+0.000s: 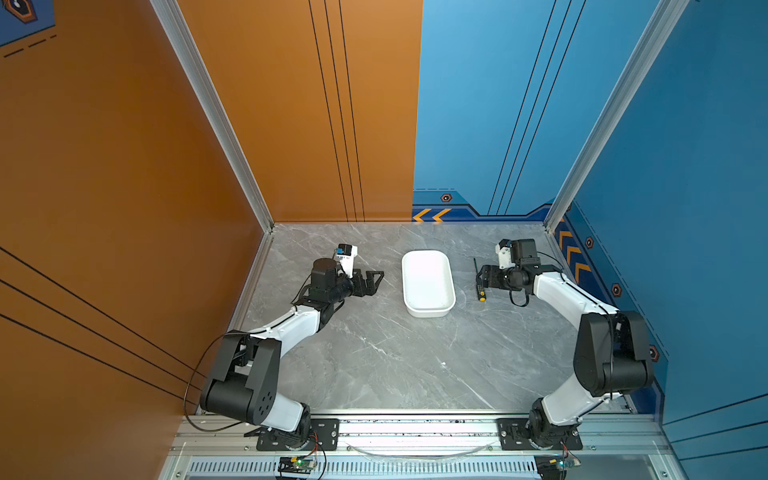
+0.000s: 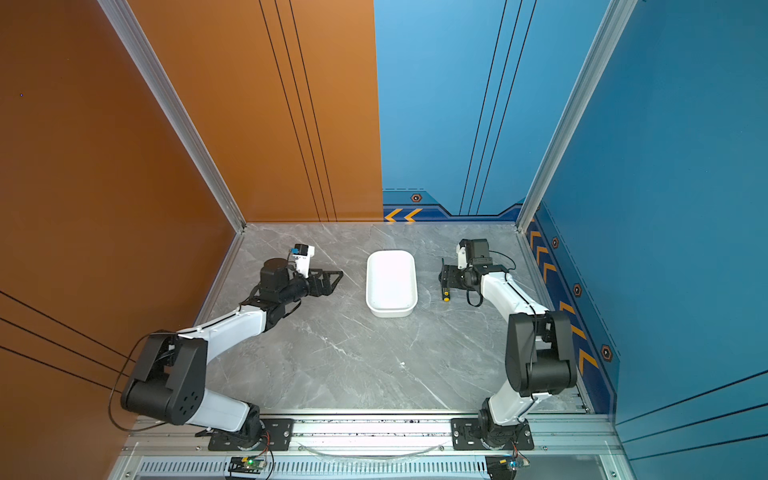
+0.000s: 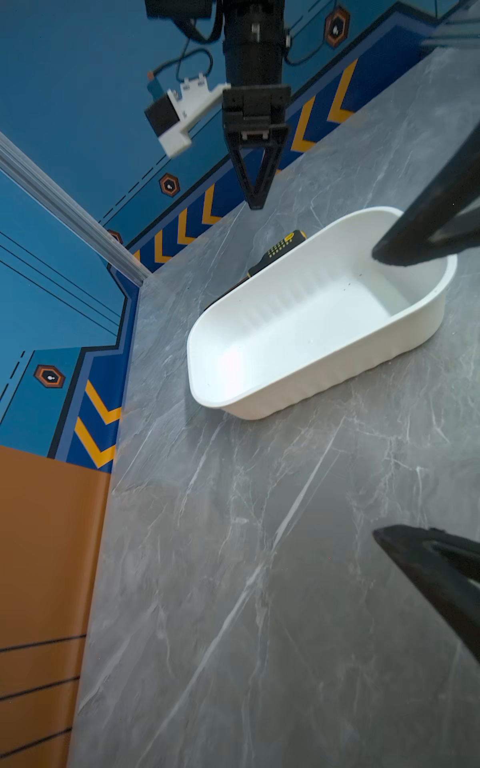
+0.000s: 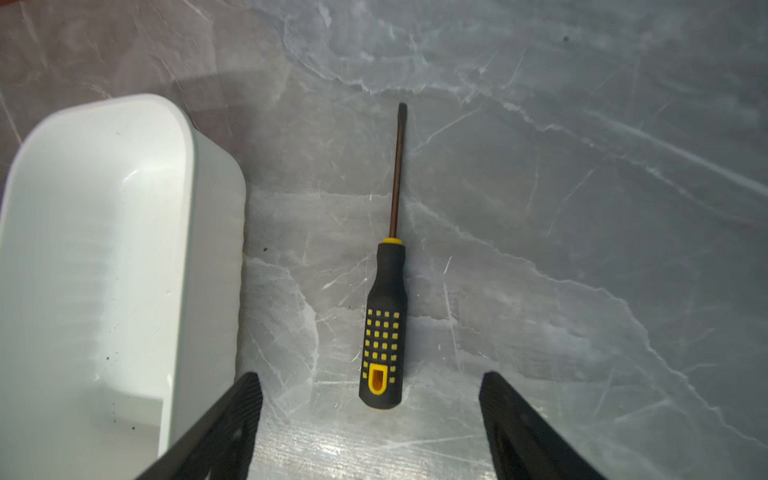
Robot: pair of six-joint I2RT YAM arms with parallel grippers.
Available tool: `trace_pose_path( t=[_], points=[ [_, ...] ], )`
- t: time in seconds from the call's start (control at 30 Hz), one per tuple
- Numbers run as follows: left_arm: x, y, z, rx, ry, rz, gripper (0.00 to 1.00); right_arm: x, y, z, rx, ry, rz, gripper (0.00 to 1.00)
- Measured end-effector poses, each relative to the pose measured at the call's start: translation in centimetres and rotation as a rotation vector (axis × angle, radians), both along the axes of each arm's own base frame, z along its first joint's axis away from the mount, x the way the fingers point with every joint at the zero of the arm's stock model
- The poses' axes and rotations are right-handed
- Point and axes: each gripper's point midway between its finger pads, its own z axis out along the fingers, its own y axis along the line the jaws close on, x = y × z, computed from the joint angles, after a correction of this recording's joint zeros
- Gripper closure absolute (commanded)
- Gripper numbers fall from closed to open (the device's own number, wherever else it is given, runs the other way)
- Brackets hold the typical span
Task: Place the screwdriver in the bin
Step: 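Move the right gripper over the screwdriver handle while the left arm rises, then lower the right gripper and close it on the black-yellow screwdriver handle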
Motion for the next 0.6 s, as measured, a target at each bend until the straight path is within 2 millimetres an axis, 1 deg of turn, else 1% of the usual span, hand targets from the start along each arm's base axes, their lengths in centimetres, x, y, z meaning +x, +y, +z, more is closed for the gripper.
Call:
trace_pose_path(
  t=[0.07, 0.13, 0.4, 0.6],
  points=[
    [0.0, -0.8, -0.1, -0.029, 0.028, -0.030, 0.02, -0.3, 0.6, -1.2, 0.001, 0.053, 0.006, 0.20],
    [-0.1, -1.5, -0.3, -0.055, 0.052, -0.056, 0.02, -0.4, 1.0, -2.0, 0.004, 0.092, 0.005, 0.21],
    [0.1, -2.9, -1.3, -0.128, 0.148, -0.111, 0.02, 0.7, 1.1, -3.2, -0.002, 0.152, -0.016, 0.23],
    [0.1, -3.7, -2.3, -0.158, 0.210, -0.137, 0.02, 1.2, 0.9, -3.9, -0.023, 0.190, -0.022, 0.24]
  ],
)
